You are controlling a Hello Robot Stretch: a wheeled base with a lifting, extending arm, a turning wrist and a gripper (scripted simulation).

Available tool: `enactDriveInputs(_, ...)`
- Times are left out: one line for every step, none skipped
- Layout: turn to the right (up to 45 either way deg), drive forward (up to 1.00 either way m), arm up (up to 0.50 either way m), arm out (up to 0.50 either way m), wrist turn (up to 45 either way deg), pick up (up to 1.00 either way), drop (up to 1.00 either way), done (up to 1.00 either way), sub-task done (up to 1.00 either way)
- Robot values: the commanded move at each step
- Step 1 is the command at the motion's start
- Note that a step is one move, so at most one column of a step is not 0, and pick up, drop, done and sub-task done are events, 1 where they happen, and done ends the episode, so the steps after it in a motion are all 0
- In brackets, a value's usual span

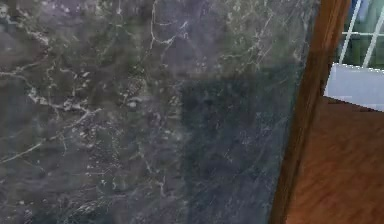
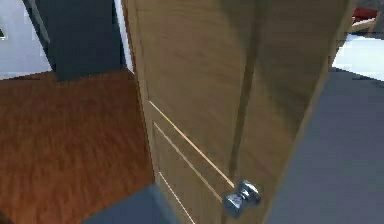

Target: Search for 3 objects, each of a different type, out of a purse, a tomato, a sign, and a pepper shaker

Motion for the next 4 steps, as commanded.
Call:
enactDriveInputs(45.0, 0.0, 0.0, 0.0, 0.0, 0.0, 0.0, 0.0, 0.0)
enactDriveInputs(9.0, 0.0, 0.0, 0.0, 0.0, 0.0, 0.0, 0.0, 0.0)
enactDriveInputs(0.0, 1.0, 0.0, 0.0, 0.0, 0.0, 0.0, 0.0, 0.0)
enactDriveInputs(0.0, 0.2, 0.0, 0.0, 0.0, 0.0, 0.0, 0.0, 0.0)
